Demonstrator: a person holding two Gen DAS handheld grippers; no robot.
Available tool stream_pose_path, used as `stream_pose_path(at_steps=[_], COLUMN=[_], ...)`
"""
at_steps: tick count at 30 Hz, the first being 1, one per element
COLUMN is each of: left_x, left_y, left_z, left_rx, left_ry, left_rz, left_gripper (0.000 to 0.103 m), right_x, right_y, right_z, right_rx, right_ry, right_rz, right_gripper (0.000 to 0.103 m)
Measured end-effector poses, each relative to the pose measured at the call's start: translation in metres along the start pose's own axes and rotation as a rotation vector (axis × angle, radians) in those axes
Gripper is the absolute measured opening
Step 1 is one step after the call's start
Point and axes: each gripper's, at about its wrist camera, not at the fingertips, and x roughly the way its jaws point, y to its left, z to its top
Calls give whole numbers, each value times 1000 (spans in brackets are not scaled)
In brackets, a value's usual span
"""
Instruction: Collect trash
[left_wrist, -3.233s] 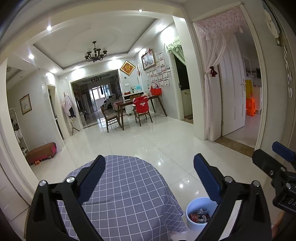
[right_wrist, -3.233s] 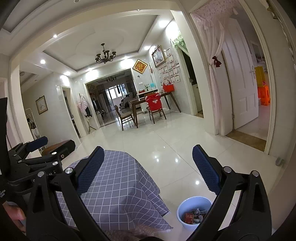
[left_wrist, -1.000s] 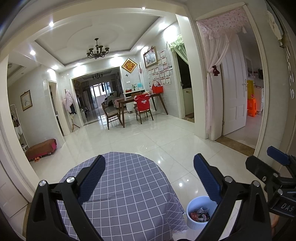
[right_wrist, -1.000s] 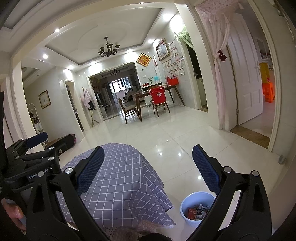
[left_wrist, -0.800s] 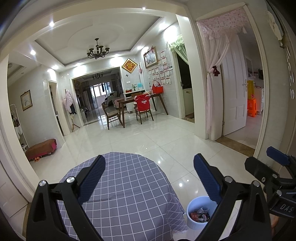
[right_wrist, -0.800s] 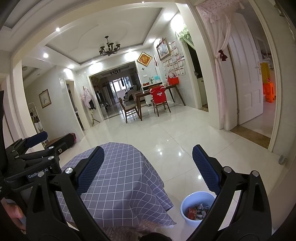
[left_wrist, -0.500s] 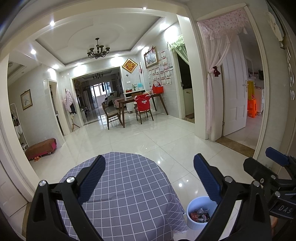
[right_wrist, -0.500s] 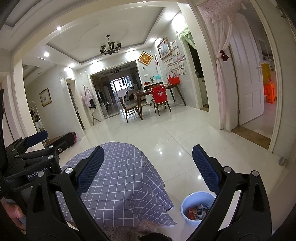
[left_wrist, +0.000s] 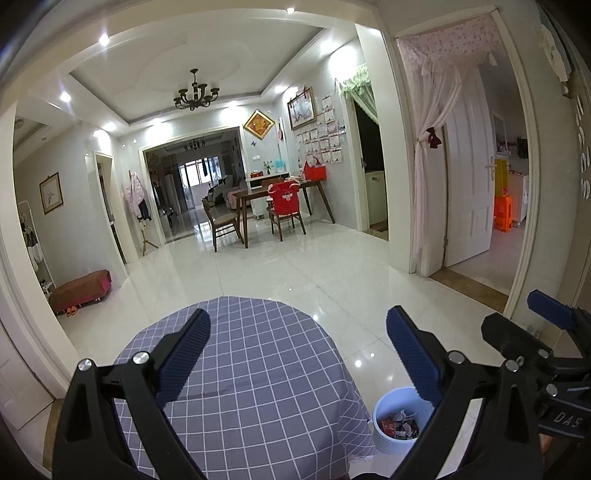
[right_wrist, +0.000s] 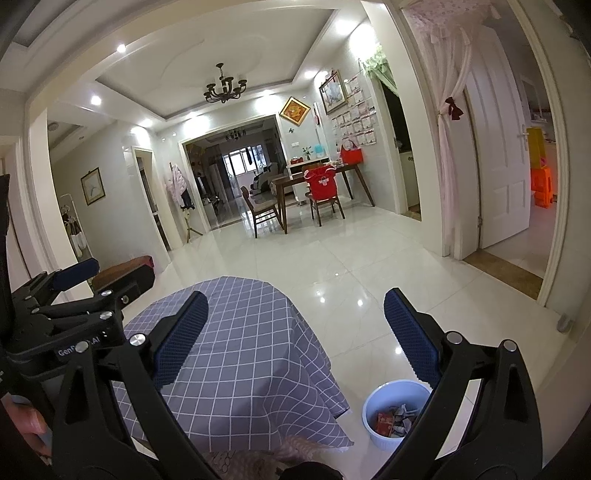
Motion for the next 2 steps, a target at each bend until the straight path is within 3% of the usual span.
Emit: stream_pose_path(at_steps=[2], left_x=[4], left_y=[1], left_z=[-1], left_rx=[-8], left_ry=[9], left_rz=[4], left_gripper=[94], right_x=[4], right_y=[1], right_z=[1], right_rx=[-2], right_ry=[9], right_rz=[-1], right_gripper=[94])
